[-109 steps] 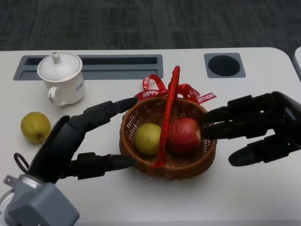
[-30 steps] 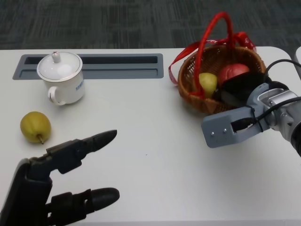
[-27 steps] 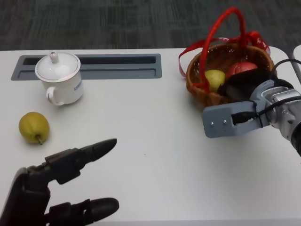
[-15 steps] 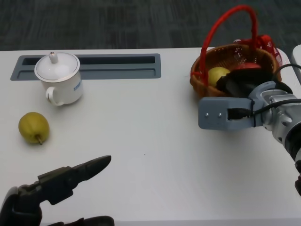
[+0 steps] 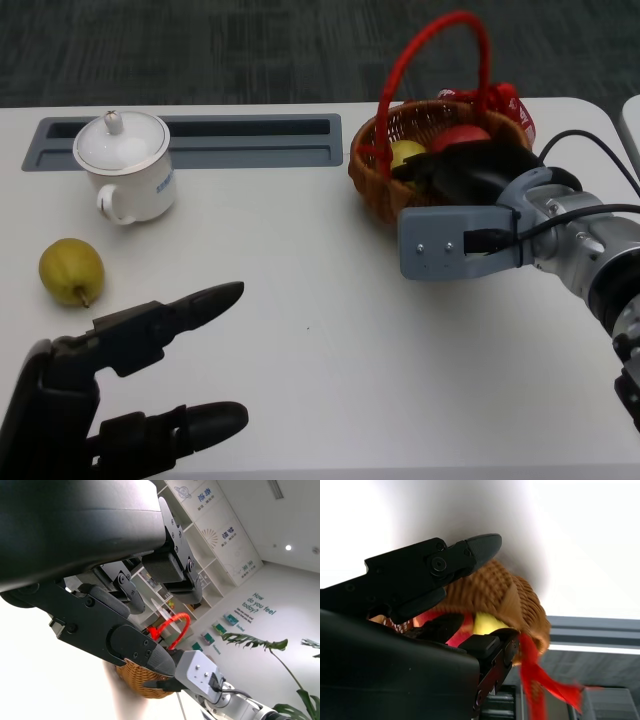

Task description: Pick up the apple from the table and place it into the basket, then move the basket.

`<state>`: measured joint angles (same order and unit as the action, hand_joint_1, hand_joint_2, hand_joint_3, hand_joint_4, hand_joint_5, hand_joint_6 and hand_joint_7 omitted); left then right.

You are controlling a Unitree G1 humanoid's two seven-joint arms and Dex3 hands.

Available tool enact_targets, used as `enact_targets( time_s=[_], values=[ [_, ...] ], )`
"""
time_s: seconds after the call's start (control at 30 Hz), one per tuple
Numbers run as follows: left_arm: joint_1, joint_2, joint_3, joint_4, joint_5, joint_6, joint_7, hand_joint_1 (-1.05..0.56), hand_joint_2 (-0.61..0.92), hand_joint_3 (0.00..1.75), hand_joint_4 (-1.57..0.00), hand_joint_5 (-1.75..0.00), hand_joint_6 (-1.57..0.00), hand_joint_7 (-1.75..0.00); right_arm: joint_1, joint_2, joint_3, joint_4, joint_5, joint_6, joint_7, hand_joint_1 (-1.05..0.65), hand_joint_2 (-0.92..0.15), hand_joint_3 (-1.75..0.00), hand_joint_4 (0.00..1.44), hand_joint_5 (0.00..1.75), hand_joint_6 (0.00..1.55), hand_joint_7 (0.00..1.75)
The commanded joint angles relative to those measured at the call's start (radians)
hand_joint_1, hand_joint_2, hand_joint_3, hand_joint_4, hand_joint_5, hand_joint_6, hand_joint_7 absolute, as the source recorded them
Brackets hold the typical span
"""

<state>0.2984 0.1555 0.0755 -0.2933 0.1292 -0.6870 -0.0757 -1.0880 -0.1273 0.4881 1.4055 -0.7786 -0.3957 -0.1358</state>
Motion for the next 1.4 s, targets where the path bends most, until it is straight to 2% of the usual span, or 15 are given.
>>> enact_targets(
  time_s=[0.03, 0.2, 0.4, 0.53, 0.77, 1.03, 1.23, 1.4],
  values=[
    [-0.016, 0.024, 0.008, 0.02, -0.026, 0.002, -0.013, -0.4, 0.77, 0.0, -0.87, -0.01, -0.81, -0.01, -0.04, -0.018, -0.008, -0.02, 0.024, -0.056, 0.05, -0.77, -0.84, -0.01, 0.41, 0.0, 0.38, 0.0],
    [-0.035, 0.034, 0.006, 0.034, -0.028, -0.008, -0.016, -0.4, 0.77, 0.0, -0.89, -0.01, -0.82, -0.01, -0.04, -0.042, -0.039, -0.029, 0.07, -0.098, 0.133, -0.77, -0.87, -0.01, 0.38, 0.0, 0.39, 0.01],
    [-0.039, 0.039, 0.006, 0.036, -0.039, -0.017, -0.022, -0.41, 0.76, 0.0, -0.91, -0.02, -0.84, -0.01, -0.044, -0.07, -0.034, -0.035, 0.069, -0.115, 0.134, -0.91, -0.86, 0.0, 0.26, 0.0, 0.3, 0.0],
    [-0.041, 0.044, 0.008, 0.034, -0.045, -0.022, -0.027, -0.41, 0.77, 0.0, -0.93, -0.02, -0.86, -0.02, -0.041, -0.09, -0.044, -0.038, 0.083, -0.126, 0.156, -0.95, -0.84, 0.0, 0.24, 0.0, 0.24, 0.0],
    [-0.051, 0.053, 0.013, 0.033, -0.051, -0.025, -0.026, -0.4, 0.77, 0.0, -0.97, -0.03, -0.88, -0.02, -0.023, -0.164, -0.031, -0.055, 0.081, -0.178, 0.186, -0.97, -0.84, 0.0, 0.24, 0.0, 0.22, 0.0],
    [-0.099, 0.086, 0.023, 0.082, -0.081, -0.025, -0.052, -0.4, 0.76, 0.0, -0.97, -0.02, -0.89, -0.01, 0.047, -0.251, -0.111, -0.099, 0.202, -0.303, 0.296, -0.97, -0.82, 0.0, 0.18, 0.01, 0.14, 0.0],
    [-0.131, 0.103, 0.03, 0.114, -0.114, -0.037, -0.07, -0.38, 0.74, 0.0, -0.94, 0.0, -0.88, 0.0, 0.17, -0.296, -0.227, -0.14, 0.357, -0.452, 0.368, -0.81, -0.8, -0.01, 0.25, 0.03, 0.24, 0.03],
    [-0.147, 0.114, 0.035, 0.123, -0.129, -0.038, -0.083, -0.38, 0.74, 0.0, -0.94, 0.0, -0.88, 0.0, 0.28, -0.295, -0.302, -0.163, 0.461, -0.586, 0.388, -0.76, -0.84, -0.01, 0.39, 0.05, 0.36, 0.04]
  ],
)
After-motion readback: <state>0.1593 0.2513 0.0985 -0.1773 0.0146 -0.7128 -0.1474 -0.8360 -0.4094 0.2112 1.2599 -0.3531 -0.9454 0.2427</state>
